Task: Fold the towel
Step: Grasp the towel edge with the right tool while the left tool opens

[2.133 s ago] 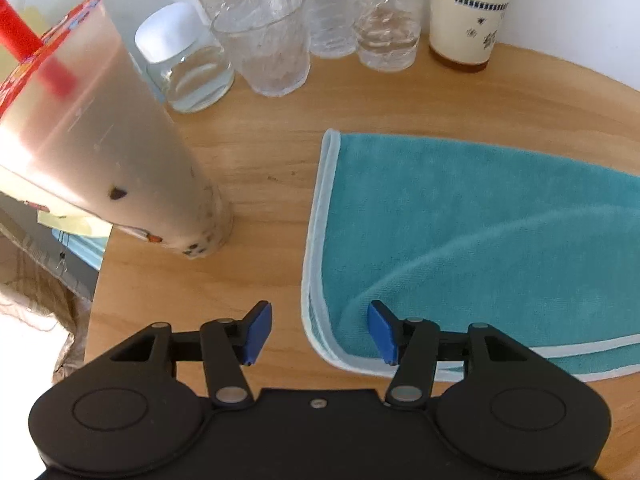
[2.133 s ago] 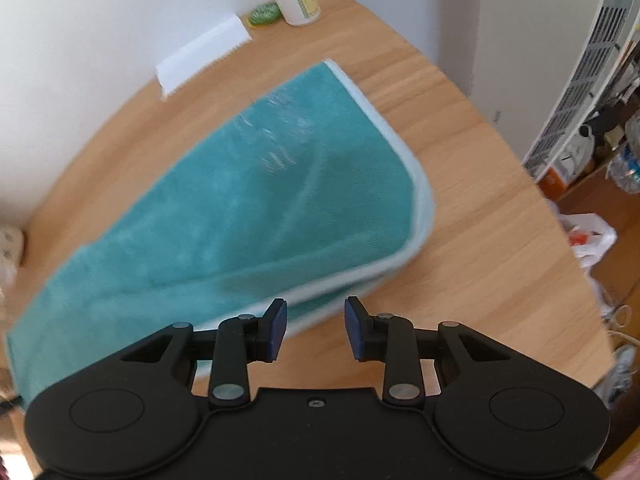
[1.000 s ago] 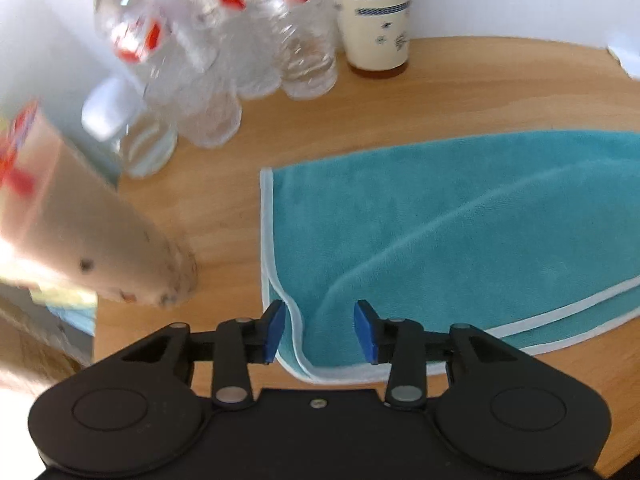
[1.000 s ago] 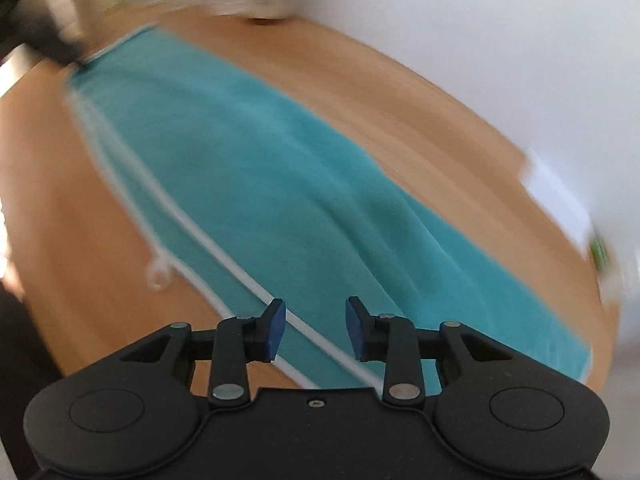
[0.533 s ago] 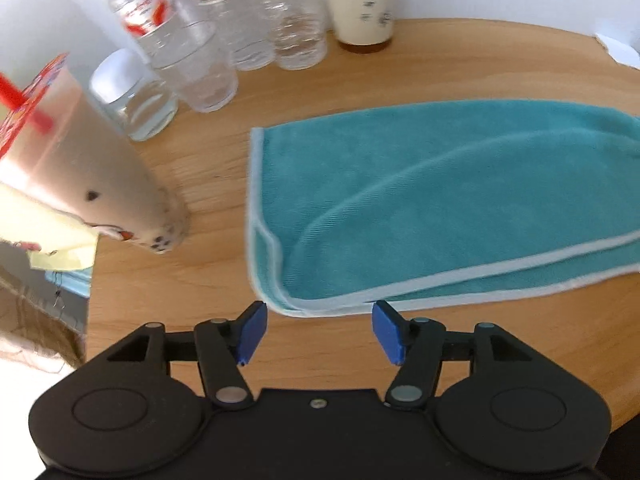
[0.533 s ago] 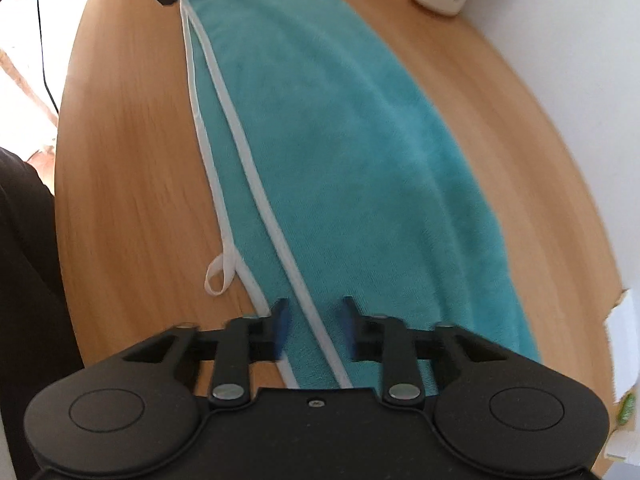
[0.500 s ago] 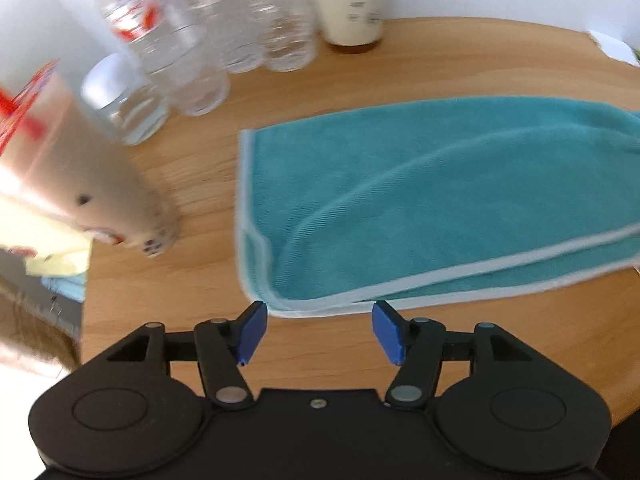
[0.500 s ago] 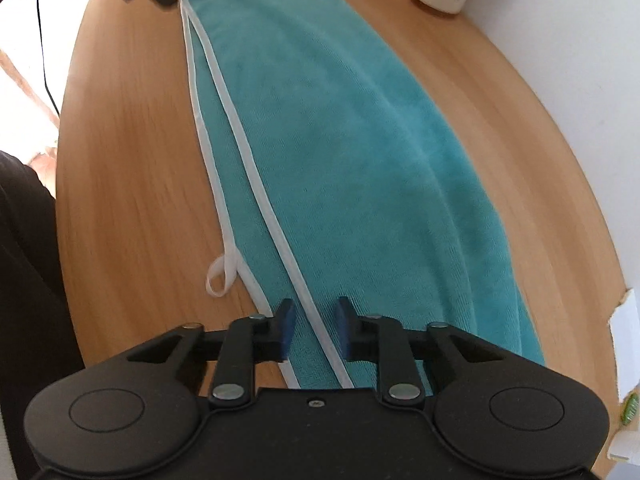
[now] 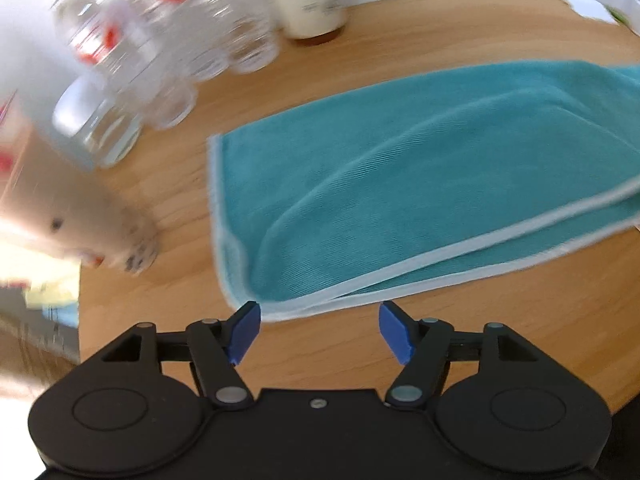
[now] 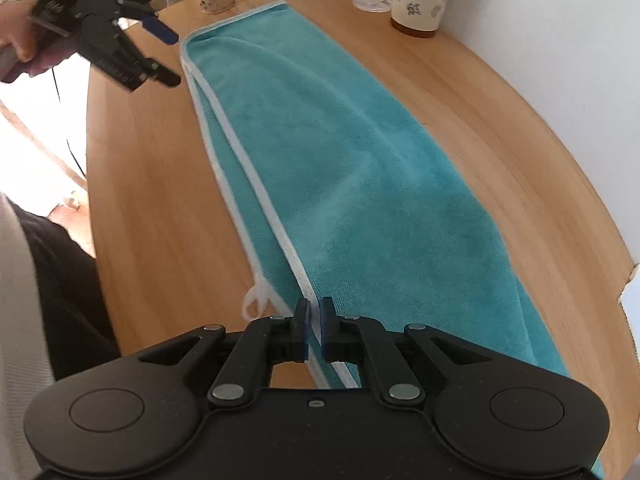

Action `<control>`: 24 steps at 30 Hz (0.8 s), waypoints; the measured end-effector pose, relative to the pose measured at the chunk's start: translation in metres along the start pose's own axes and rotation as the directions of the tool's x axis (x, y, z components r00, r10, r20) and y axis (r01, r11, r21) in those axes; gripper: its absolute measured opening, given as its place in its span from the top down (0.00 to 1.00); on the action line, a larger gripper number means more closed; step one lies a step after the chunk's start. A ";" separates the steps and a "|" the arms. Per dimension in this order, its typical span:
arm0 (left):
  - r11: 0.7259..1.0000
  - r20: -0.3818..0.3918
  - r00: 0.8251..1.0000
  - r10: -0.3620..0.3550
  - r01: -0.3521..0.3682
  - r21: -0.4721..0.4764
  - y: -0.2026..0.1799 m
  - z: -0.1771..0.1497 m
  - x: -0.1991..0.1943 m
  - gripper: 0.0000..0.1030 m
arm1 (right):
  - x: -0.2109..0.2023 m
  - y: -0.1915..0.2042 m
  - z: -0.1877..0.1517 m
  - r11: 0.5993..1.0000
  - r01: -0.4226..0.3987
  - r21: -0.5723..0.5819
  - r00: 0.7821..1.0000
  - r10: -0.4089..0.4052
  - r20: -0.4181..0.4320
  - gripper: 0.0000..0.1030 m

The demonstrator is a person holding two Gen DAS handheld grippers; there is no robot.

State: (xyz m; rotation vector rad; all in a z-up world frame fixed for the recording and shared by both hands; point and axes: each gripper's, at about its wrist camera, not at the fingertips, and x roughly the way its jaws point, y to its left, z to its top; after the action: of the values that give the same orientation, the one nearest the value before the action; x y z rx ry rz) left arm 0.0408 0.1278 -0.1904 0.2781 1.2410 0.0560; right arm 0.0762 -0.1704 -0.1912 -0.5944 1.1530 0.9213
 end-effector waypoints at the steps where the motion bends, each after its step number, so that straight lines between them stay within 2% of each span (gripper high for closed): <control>1: 1.000 -0.002 1.000 0.007 -0.007 -0.022 0.005 0.001 0.000 0.33 | -0.001 0.001 -0.004 1.000 -0.001 0.007 1.000 0.001 -0.005 0.96; 3: 0.994 -0.005 1.000 0.015 -0.015 -0.105 0.023 0.005 0.001 0.30 | 0.000 -0.001 -0.007 1.000 -0.007 0.030 1.000 0.007 -0.014 0.96; 7: 0.976 0.021 1.000 -0.019 0.023 -0.218 0.046 0.016 0.006 0.23 | 0.008 0.003 -0.013 0.999 0.010 0.045 1.000 -0.009 -0.025 0.96; 11: 0.972 0.031 0.999 -0.022 0.028 -0.233 0.051 0.027 0.017 0.23 | 0.006 0.000 -0.015 0.998 0.015 0.063 1.000 -0.013 -0.024 0.95; 14: 0.974 0.021 0.999 -0.040 0.044 -0.222 0.047 0.031 0.025 0.38 | 0.007 -0.002 -0.014 0.997 0.017 0.070 1.000 -0.015 -0.028 0.95; 15: 0.974 0.016 0.999 -0.042 0.044 -0.222 0.046 0.032 0.027 0.57 | 0.009 -0.002 -0.013 0.997 0.018 0.071 0.999 -0.016 -0.028 0.95; 16: 0.974 0.012 0.999 -0.046 0.047 -0.222 0.045 0.032 0.029 0.87 | 0.009 -0.002 -0.013 0.997 0.020 0.073 0.999 -0.018 -0.027 0.95; 17: 0.974 0.011 0.998 -0.054 0.055 -0.221 0.044 0.032 0.031 0.92 | 0.009 -0.002 -0.012 0.997 0.023 0.074 0.999 -0.021 -0.025 0.95; 24: 0.983 0.014 0.999 -0.033 0.035 -0.182 0.045 0.037 0.026 0.95 | 0.009 -0.002 -0.009 0.995 0.011 0.097 1.000 -0.011 0.001 0.95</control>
State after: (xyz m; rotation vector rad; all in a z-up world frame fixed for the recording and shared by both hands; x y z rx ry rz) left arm 0.0886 0.1694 -0.1926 0.0982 1.2207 0.1375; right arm 0.0748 -0.1762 -0.2022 -0.5211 1.1852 0.8512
